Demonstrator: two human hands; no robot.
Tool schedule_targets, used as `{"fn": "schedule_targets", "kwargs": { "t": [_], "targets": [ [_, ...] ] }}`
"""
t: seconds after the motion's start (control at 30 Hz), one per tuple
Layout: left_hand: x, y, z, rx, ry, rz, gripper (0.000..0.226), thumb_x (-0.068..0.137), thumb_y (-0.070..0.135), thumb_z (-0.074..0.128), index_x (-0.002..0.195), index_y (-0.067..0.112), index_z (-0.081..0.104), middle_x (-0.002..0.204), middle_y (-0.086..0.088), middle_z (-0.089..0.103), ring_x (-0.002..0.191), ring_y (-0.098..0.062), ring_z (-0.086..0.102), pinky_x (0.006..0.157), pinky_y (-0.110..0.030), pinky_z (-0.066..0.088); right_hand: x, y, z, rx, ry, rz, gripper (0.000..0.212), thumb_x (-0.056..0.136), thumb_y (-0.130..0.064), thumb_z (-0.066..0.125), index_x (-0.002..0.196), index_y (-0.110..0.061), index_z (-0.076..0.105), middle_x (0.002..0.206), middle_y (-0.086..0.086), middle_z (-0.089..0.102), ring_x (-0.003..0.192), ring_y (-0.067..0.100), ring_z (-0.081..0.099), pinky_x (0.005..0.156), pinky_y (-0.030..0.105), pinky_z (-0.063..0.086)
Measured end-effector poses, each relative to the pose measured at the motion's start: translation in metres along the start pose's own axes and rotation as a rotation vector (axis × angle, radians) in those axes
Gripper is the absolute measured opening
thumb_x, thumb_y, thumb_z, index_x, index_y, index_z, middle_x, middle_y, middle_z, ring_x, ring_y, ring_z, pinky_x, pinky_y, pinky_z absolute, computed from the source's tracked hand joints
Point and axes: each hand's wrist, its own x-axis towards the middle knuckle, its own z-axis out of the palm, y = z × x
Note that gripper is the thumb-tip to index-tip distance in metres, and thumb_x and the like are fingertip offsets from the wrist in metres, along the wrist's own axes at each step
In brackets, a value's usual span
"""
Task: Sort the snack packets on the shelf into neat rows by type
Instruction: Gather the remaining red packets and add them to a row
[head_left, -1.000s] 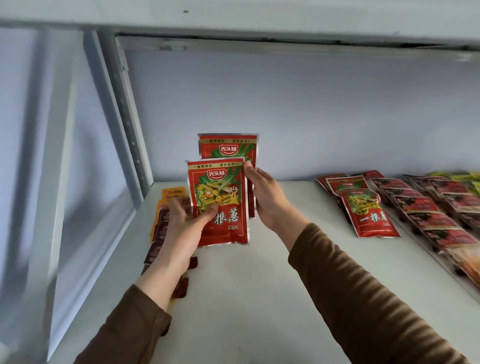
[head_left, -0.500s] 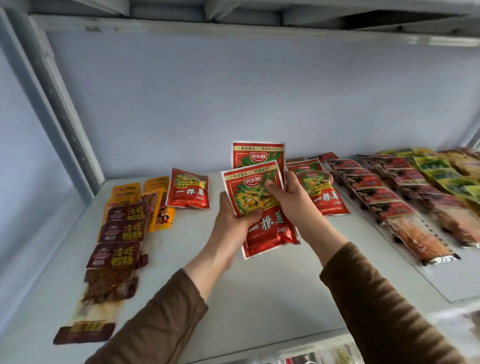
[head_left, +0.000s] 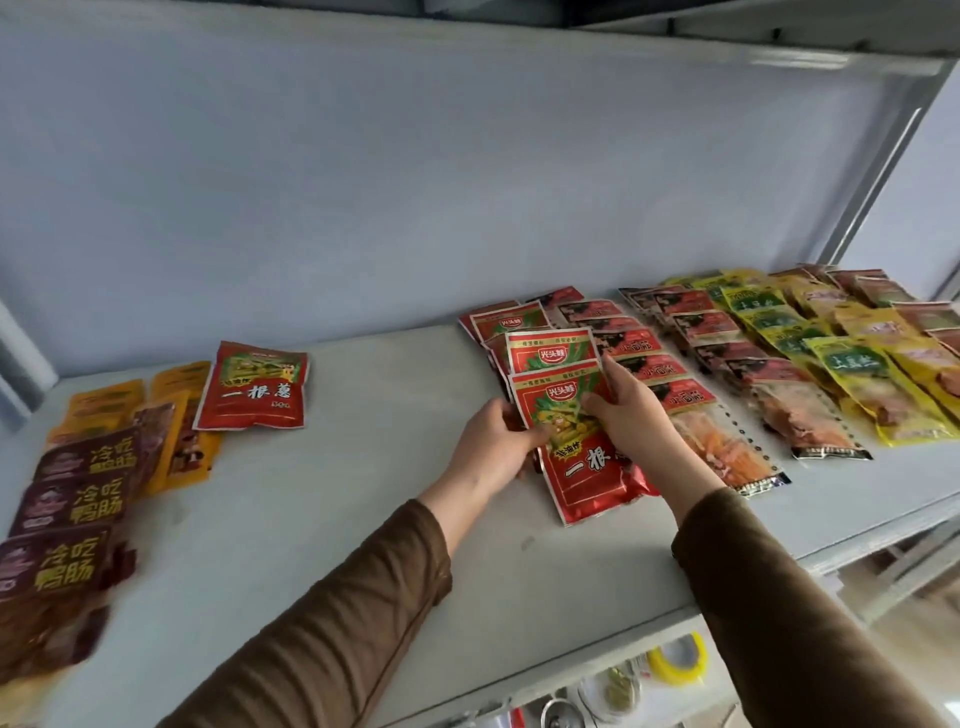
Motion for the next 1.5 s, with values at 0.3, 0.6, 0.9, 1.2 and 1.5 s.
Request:
{"fn": "schedule_targets", "kwargs": {
  "t": [0.3, 0.6, 0.9, 1.2, 1.5],
  "targets": [
    [0.013, -0.001, -0.003, 0.082, 0.087, 0.024, 0.039, 0.089, 0.038, 0.076, 0.110, 0.019, 0.049, 0.085, 0.000, 0.068, 0.051, -0.010, 0.064, 0.046, -0.026, 0.053, 0.005, 0.001, 0.005, -0.359, 0.178, -0.043, 0.065, 0.101, -0.028, 0.053, 0.157, -0.024, 0.022, 0.147, 0.010, 0.043, 0.120, 0.027, 0.052, 0.090, 0.042, 0.052],
    [-0.037, -0.018, -0.111, 0.291, 0.309, 0.157, 0.031, 0.092, 0.039, 0.069, 0.116, 0.023, 0.059, 0.110, 0.006, 0.066, 0.092, -0.009, 0.068, 0.078, -0.026, 0.051, -0.029, -0.104, 0.074, -0.163, 0.160, -0.550, 0.036, 0.095, -0.019, 0.060, 0.131, -0.018, 0.061, 0.130, 0.003, 0.059, 0.120, 0.025, 0.052, 0.096, 0.033, 0.041],
    [-0.075, -0.053, -0.241, 0.417, 0.668, 0.126, 0.015, 0.091, 0.029, 0.073, 0.104, 0.029, 0.065, 0.104, 0.010, 0.067, 0.091, -0.008, 0.063, 0.069, -0.013, 0.039, 0.000, -0.180, 0.235, -0.365, -0.242, -0.355, 0.061, 0.098, -0.054, 0.048, 0.137, -0.006, 0.047, 0.135, 0.018, 0.056, 0.126, 0.036, 0.049, 0.102, 0.040, 0.038],
    [-0.079, -0.066, -0.271, 0.289, 0.633, 0.067, 0.023, 0.093, 0.035, 0.071, 0.113, 0.024, 0.065, 0.117, 0.005, 0.067, 0.110, -0.015, 0.062, 0.098, -0.043, 0.052, 0.025, -0.193, 0.291, -0.377, -0.323, -0.221, 0.096, 0.078, -0.051, 0.077, 0.145, -0.003, 0.027, 0.143, 0.012, 0.049, 0.133, 0.031, 0.048, 0.109, 0.038, 0.037],
    [-0.067, -0.060, -0.268, -0.063, 0.597, 0.030, 0.059, 0.088, 0.039, 0.077, 0.138, 0.024, 0.049, 0.129, 0.002, 0.062, 0.113, -0.017, 0.064, 0.094, -0.041, 0.055, -0.001, -0.171, 0.255, 0.514, -0.326, -0.194, 0.054, 0.086, -0.005, 0.074, 0.133, -0.010, 0.047, 0.118, 0.009, 0.069, 0.091, 0.013, 0.069, 0.067, 0.022, 0.058]
  ]
}}
